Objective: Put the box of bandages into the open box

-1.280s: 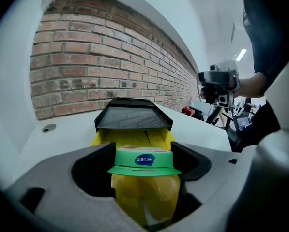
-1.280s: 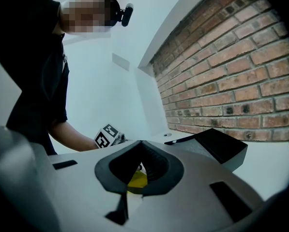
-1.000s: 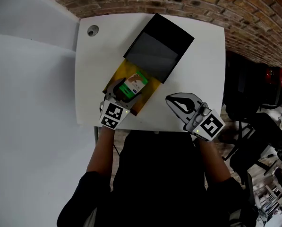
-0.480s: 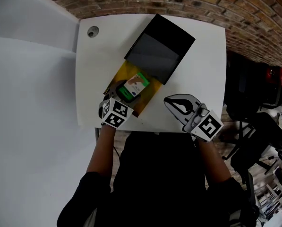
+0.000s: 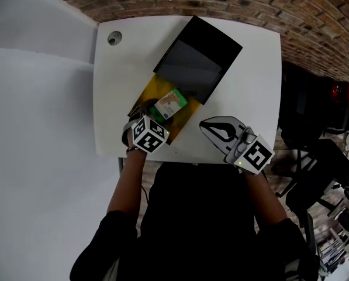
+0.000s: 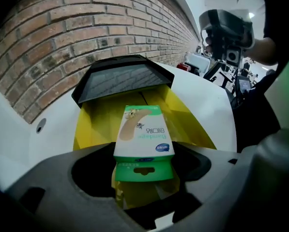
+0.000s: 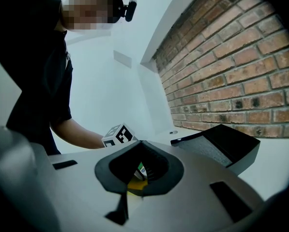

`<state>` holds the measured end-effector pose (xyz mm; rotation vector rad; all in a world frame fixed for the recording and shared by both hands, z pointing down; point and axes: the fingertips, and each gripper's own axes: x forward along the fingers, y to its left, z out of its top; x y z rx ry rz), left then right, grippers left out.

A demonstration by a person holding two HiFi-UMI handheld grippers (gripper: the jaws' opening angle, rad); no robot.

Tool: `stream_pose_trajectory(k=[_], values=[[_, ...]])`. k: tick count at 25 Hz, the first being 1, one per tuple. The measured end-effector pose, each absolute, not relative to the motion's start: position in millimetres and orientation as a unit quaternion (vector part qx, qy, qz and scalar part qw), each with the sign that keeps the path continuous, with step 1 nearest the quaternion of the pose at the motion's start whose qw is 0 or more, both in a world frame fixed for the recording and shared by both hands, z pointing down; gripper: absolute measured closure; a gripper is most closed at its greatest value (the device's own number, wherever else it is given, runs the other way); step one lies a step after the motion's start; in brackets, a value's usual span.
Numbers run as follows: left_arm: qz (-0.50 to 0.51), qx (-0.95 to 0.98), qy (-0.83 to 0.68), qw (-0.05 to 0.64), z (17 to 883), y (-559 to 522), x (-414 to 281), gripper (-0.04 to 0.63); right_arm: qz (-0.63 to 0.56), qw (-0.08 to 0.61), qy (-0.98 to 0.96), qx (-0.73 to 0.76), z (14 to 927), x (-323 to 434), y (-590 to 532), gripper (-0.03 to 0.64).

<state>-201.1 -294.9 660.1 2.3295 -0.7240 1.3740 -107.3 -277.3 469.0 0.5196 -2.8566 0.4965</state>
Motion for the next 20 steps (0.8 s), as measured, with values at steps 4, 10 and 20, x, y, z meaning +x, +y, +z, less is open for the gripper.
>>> stream_pose_trajectory(k=[4,10,20], values=[[0.501,0.812,-0.250,0.166,666,-295,-202,0.244,0.167,0.099,-0.966,0.171,469,-107,-279,0.612],[0.512,0.807,-0.239,0.171,670,-294,-201,0.244,0.171,0.099,-0.965,0.170,471,-106,-280,0.611],[0.511,0.810,-0.227,0.180,672,-294,-201,0.244,0.176,0.091,-0.966,0.168,473,-106,-279,0.611]])
